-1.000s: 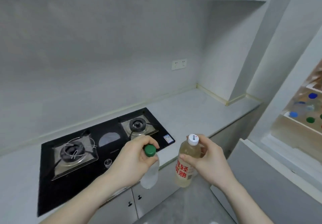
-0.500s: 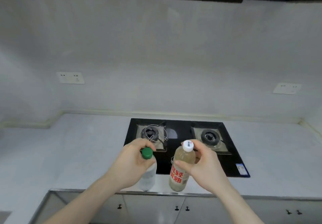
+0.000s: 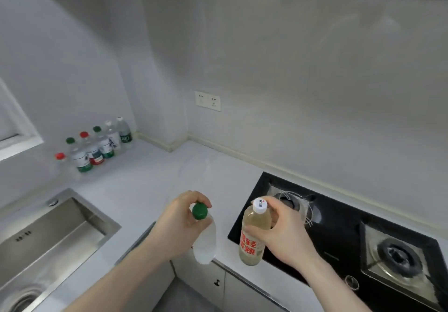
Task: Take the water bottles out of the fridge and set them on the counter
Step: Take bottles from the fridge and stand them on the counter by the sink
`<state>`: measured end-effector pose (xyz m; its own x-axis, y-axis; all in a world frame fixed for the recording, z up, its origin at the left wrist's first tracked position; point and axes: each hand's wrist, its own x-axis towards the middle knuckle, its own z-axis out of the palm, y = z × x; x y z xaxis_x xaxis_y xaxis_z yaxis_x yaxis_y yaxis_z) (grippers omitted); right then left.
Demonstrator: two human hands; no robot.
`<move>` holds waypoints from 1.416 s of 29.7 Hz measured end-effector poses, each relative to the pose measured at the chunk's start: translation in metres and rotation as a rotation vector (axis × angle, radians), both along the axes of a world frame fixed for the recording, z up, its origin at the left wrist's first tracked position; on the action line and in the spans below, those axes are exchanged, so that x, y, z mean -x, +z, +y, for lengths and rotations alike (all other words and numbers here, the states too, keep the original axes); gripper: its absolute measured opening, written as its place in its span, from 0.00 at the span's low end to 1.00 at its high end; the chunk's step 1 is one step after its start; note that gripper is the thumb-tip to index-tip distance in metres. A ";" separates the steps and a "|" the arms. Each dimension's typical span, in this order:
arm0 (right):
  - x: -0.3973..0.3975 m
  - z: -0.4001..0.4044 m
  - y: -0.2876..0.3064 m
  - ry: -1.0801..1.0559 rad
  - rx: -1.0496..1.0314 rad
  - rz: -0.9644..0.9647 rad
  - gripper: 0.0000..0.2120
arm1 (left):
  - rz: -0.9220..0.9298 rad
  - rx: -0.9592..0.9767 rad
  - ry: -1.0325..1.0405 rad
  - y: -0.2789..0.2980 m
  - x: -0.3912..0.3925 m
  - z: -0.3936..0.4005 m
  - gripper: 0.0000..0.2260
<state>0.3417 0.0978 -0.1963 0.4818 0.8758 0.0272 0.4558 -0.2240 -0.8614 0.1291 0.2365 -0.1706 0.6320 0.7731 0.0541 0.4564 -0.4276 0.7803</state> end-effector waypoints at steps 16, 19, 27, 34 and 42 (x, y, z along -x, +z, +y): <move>0.119 0.207 -0.006 0.221 -0.023 0.023 0.17 | 0.017 -0.062 0.245 -0.014 0.152 0.156 0.12; 0.141 0.238 -0.010 0.203 -0.029 0.037 0.16 | 0.046 -0.077 0.242 -0.017 0.171 0.186 0.12; 0.182 0.317 -0.021 0.197 -0.032 0.085 0.12 | 0.056 -0.100 0.293 -0.028 0.217 0.262 0.13; 0.184 0.401 -0.037 0.187 -0.037 0.088 0.03 | 0.062 -0.091 0.383 -0.043 0.233 0.322 0.13; 0.168 0.510 -0.058 0.272 0.011 0.082 0.07 | 0.106 -0.088 0.495 -0.063 0.237 0.397 0.15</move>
<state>0.1738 0.6074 -0.2545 0.2295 0.9732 -0.0120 0.4293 -0.1123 -0.8962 -0.1080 0.6338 -0.2334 0.1970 0.9765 0.0877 0.6952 -0.2022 0.6898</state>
